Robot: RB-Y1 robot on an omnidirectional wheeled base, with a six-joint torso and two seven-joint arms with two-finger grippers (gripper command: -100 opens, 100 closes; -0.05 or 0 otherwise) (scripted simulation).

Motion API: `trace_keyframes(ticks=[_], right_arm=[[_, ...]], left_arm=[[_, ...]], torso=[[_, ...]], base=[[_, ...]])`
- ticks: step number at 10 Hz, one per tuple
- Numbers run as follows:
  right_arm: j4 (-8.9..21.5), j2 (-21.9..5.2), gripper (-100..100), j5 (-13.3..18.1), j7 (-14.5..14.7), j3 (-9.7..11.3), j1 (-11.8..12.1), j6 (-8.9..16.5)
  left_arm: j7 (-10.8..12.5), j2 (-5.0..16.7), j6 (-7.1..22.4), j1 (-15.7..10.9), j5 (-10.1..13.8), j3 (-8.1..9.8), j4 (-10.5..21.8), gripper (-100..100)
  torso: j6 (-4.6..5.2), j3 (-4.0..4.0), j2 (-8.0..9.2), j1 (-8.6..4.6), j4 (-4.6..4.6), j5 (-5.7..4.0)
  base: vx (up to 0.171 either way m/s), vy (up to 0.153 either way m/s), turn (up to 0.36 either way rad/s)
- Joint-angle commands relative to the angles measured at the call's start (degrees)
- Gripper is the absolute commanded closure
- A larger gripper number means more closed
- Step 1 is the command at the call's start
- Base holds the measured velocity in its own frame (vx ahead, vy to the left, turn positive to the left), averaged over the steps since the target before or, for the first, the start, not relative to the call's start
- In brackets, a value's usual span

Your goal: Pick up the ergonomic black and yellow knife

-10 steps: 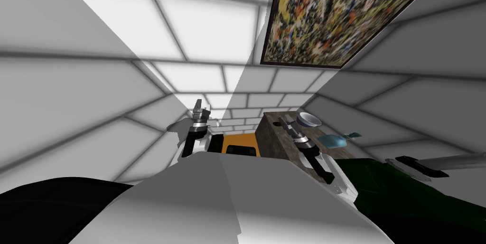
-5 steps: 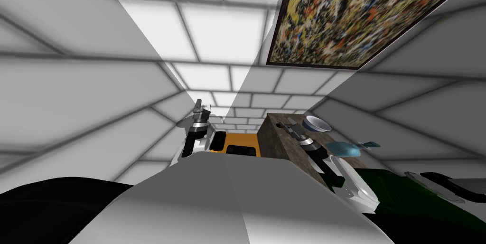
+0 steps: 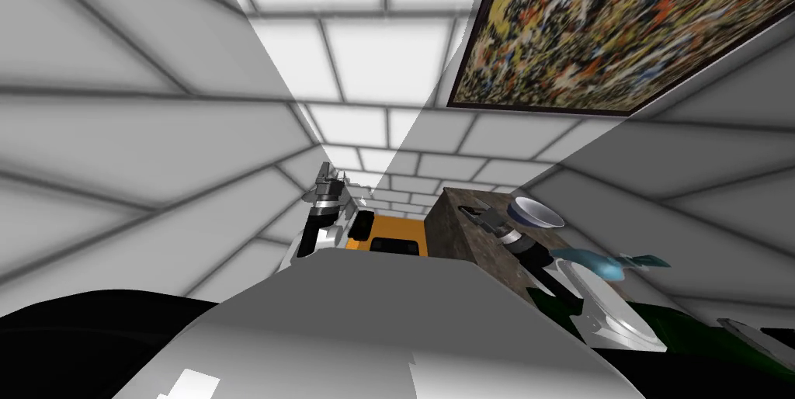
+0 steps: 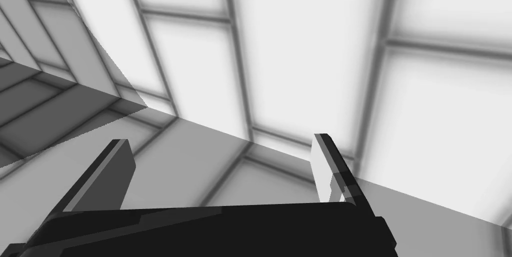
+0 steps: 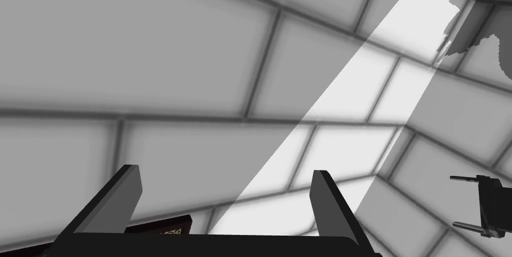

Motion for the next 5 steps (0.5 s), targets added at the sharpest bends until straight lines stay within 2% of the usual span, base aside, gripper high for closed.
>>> trace_keyframes(ticks=[1, 2, 3, 4, 5], right_arm=[[1.5, -1.2, -100, 2.3, 0.8, -0.5, -0.1, -0.6], [3.5, -3.4, -100, 4.4, 2.1, -1.8, 0.4, -1.9], [4.1, -3.4, -100, 5.3, 2.1, -1.8, 0.4, -1.9], [6.4, -5.6, -100, 7.4, 3.4, -3.0, 1.0, -3.1], [6.7, -5.6, -100, 8.3, 3.4, -3.0, 1.0, -3.1]], left_arm=[[0.0, 0.0, 0.0, 0.0, 0.0, 0.00, 0.0, 0], [0.0, 0.0, 0.0, 0.0, 0.0, 0.01, 0.0, 0], [0.0, 0.0, 0.0, 0.0, 0.0, 0.00, 0.0, 0], [0.0, 0.0, 0.0, 0.0, 0.0, 0.01, 0.0, 0], [0.0, 0.0, 0.0, 0.0, 0.0, 0.00, 0.0, 0]], torso=[[0.00, 0.00, 0.00, 0.00, 0.00, 0.00], [0.04, -0.01, -0.02, 0.00, 0.00, 0.00], [0.00, -0.02, -0.03, 0.02, 0.00, 0.01], [0.04, -0.02, -0.04, 0.02, -0.01, 0.00], [-0.01, -0.03, -0.06, 0.02, -0.01, 0.00]], base=[[-0.022, -0.009, 0.123], [-0.023, 0.002, 0.220], [-0.019, -0.002, 0.134], [-0.017, 0.003, 0.266], [-0.013, -0.004, 0.103]])
